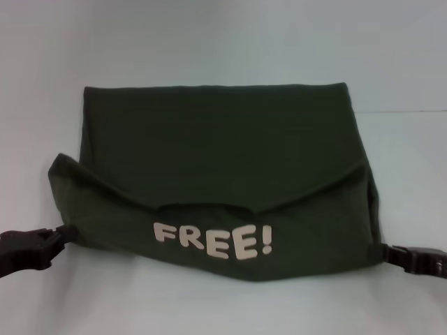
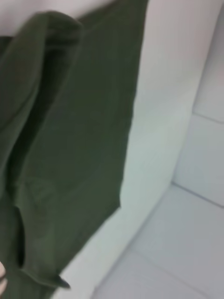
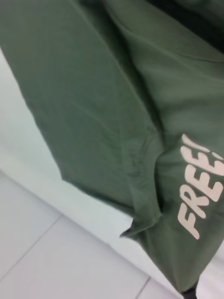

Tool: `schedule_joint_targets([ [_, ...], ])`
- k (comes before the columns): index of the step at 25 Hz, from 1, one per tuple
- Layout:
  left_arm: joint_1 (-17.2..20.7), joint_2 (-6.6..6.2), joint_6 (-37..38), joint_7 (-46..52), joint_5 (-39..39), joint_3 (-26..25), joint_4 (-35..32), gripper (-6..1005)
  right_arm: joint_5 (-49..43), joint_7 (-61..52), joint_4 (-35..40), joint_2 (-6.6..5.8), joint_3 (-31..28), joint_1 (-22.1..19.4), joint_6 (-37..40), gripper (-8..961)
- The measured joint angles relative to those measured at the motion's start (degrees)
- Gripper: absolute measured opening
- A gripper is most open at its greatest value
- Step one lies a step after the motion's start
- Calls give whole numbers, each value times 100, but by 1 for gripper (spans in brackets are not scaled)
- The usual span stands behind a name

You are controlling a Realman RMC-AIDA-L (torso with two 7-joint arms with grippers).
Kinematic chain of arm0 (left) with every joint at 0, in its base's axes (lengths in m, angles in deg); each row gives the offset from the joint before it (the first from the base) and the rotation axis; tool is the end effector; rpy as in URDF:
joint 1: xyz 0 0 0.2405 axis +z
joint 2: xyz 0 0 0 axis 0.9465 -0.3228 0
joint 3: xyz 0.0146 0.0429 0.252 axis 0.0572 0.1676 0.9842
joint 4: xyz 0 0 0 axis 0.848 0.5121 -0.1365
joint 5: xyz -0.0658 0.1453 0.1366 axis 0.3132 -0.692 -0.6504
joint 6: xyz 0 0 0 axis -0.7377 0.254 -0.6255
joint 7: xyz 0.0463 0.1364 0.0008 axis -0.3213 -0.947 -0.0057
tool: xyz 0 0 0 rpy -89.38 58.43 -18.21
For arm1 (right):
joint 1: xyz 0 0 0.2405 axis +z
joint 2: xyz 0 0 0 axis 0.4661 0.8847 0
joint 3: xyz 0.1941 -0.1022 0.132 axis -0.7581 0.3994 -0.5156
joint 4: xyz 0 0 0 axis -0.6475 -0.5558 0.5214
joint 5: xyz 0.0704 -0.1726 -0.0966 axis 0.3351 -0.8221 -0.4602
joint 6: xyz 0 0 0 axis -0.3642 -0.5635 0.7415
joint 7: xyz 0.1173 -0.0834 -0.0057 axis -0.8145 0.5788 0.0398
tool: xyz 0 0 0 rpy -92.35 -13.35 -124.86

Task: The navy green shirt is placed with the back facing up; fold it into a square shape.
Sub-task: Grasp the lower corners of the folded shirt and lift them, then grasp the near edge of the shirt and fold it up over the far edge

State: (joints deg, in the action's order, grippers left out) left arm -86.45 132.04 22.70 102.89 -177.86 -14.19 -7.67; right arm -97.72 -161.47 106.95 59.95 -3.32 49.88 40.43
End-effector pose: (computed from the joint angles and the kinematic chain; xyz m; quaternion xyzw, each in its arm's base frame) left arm -0.3390 0.2932 0.0394 -0.8321 -0.4161 -0.2341 0.2824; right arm 0.3357 0.3010 0.0088 -0.8011 0.5204 0.2363 0.1778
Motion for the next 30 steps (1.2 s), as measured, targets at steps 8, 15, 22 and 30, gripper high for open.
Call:
schedule_joint_targets([
  [8,154,-193,1324,64,-65,-543,-18,-2,-7,589,11,-72,-596,-524,1041,10],
  [15,310,-314,2089,136,-79,-827,-37,-2,-47,728,355,-92,-690,-915,1655,10],
  [22,548,-383,2644,149,-138,-1020,-31,-2,-59,895,404,-166,-757,-1096,2293,10],
  [30,702,-420,3148,125,-220,-1376,-27,-1,-163,930,585,-177,-932,-1103,2981,10],
])
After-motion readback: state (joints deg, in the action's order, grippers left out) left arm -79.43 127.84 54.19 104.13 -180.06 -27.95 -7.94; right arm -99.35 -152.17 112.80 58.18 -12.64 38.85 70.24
